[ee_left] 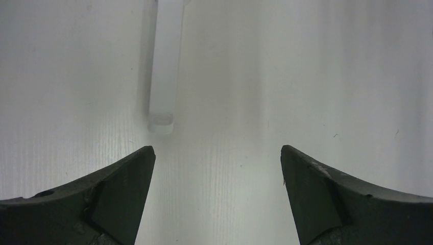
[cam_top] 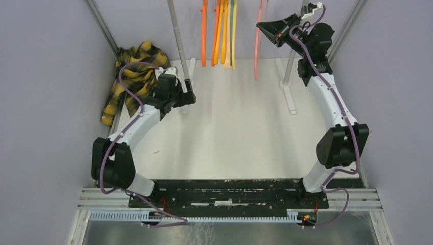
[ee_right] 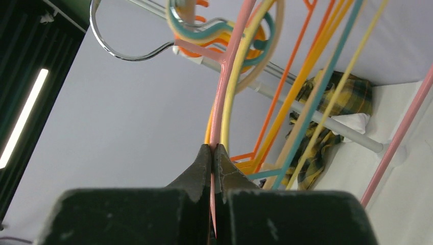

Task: Organize the hangers

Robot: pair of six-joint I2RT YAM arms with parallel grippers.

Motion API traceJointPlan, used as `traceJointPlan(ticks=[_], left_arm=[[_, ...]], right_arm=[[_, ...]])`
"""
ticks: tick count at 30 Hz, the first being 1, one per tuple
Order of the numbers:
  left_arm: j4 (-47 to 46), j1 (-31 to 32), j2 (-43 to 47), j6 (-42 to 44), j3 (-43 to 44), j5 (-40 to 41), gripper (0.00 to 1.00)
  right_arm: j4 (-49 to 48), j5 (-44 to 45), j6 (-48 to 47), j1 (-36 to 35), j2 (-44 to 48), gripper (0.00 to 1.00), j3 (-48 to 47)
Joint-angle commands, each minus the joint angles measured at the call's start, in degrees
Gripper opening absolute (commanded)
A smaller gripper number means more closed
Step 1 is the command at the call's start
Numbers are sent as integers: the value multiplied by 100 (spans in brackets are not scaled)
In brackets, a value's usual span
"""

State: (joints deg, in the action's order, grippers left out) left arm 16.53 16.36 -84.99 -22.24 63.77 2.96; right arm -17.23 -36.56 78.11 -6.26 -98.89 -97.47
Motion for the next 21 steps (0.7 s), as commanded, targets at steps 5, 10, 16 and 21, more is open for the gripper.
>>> traceJointPlan(ticks=[5, 10, 16, 21], left_arm=[[-323, -28, -7, 138, 74, 56, 100], [-302, -28, 81, 132, 66, 64, 100], [-382, -23, 302, 132, -88, 108, 100], [-477, -24, 399, 116, -219, 117, 100]], right_arm=[[-391, -35, -171, -8, 172, 1, -512], [-201, 124, 19, 0, -645, 1, -1273], [-268, 310, 296, 11, -1213, 1, -1586], [-254, 445, 76, 54, -954, 1, -912]])
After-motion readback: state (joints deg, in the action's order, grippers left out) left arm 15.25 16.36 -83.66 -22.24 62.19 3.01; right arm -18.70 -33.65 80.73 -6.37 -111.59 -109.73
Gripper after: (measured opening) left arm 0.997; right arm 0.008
